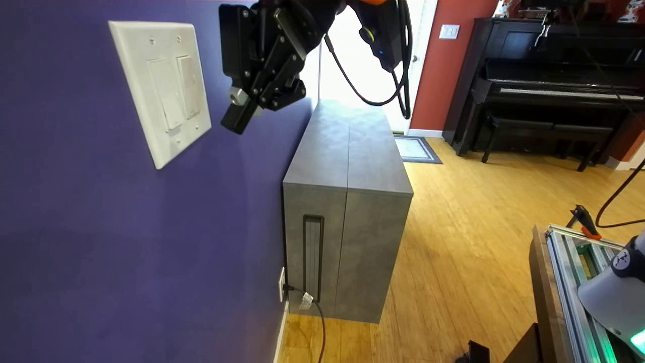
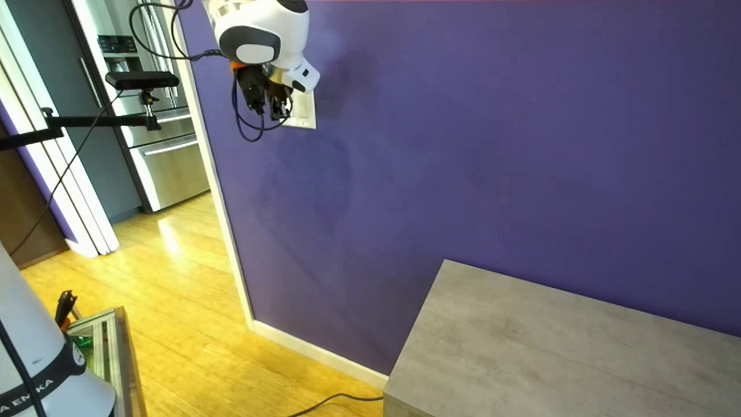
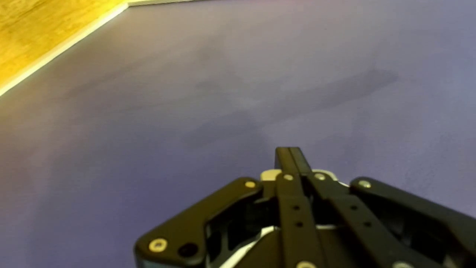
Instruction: Turn off the light
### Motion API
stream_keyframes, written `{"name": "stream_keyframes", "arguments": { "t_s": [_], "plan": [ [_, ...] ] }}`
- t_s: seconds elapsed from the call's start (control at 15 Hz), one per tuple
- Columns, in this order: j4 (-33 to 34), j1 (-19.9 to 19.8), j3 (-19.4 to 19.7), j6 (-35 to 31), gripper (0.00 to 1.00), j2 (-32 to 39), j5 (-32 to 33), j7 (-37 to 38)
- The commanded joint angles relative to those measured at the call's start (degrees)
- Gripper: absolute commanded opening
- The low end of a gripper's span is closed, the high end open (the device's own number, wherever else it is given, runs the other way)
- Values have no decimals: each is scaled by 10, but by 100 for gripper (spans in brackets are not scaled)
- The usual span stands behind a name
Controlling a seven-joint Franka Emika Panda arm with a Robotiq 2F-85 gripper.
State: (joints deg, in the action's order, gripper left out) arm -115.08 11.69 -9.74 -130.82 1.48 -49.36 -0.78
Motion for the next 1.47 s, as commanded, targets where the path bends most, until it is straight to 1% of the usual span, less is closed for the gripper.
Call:
{"name": "stream_keyframes", "arguments": {
  "t_s": [0.0,0.2,0.67,1.07,1.13,1.4],
  "plan": [
    [11,-1,-7,-9,0,8,-11,0],
    [22,1,-10,-21,0,18,-16,3],
    [59,5,-25,-84,0,52,-33,7],
    [67,6,-32,-104,0,67,-26,7],
    [66,5,-31,-95,0,64,-20,10],
    [57,-3,-21,-11,0,38,29,58]
  ]
}}
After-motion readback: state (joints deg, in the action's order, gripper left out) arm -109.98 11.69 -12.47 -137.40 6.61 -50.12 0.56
